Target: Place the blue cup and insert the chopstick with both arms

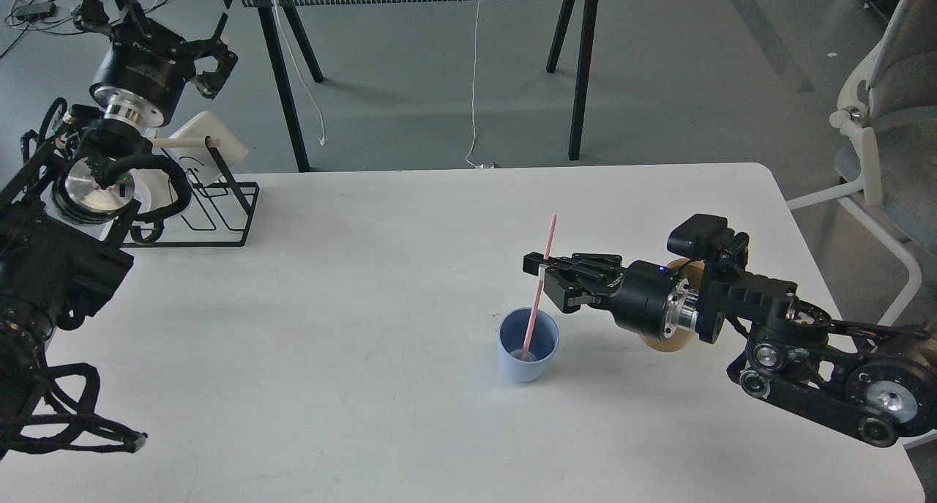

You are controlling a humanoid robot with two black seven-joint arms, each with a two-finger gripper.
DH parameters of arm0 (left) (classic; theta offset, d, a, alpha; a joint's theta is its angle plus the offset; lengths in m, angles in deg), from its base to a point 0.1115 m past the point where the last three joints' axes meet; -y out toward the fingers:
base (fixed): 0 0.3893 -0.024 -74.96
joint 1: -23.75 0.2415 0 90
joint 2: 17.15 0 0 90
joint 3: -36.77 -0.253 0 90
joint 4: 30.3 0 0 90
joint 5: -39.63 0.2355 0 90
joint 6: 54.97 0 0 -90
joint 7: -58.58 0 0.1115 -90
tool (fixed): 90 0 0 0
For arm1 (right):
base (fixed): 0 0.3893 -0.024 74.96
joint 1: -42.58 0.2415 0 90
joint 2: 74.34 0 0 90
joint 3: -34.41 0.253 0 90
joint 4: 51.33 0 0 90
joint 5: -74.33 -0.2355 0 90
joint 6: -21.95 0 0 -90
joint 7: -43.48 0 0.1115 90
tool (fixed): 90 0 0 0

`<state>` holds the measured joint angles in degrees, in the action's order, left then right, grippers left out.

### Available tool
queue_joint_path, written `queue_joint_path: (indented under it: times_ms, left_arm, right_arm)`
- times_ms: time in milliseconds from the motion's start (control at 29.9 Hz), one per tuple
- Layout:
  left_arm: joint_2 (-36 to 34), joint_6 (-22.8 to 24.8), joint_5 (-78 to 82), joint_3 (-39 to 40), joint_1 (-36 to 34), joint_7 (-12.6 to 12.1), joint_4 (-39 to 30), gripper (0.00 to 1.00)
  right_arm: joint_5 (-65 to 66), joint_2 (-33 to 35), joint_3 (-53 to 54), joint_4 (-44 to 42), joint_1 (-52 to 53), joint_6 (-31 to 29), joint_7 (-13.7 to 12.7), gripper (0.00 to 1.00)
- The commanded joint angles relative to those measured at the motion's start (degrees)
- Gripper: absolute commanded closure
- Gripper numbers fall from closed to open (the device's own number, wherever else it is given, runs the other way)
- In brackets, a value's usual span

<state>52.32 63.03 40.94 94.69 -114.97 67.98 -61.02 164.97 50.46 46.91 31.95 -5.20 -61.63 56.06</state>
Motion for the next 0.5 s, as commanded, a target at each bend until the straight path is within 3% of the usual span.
queue_joint_path:
  times_ms: [0,100,334,468]
  left_arm:
    - [0.0,0.0,0.0,0.0,0.0,0.0,0.0,0.00]
    - [-0.1,0.0,0.0,0.0,-0.1,0.1,0.0,0.00]
    - [0.0,0.0,-0.1,0.0,0.0,0.1,0.0,0.00]
    - [-0.1,0.0,-0.1,0.0,0.0,0.2,0.0,0.00]
  right_arm:
    - [-0.1,0.1,0.0,0.1,-0.4,0.0,0.0,0.73]
    - [-0.3,0.8,0.1,0.3,-0.4,0.0,0.0,0.64]
    - [-0.8,2.8,1.2,1.4,-0.4,0.1,0.1,0.57]
    - [-1.2,4.5,9.4,1.9,-0.3,0.5,0.2,0.43]
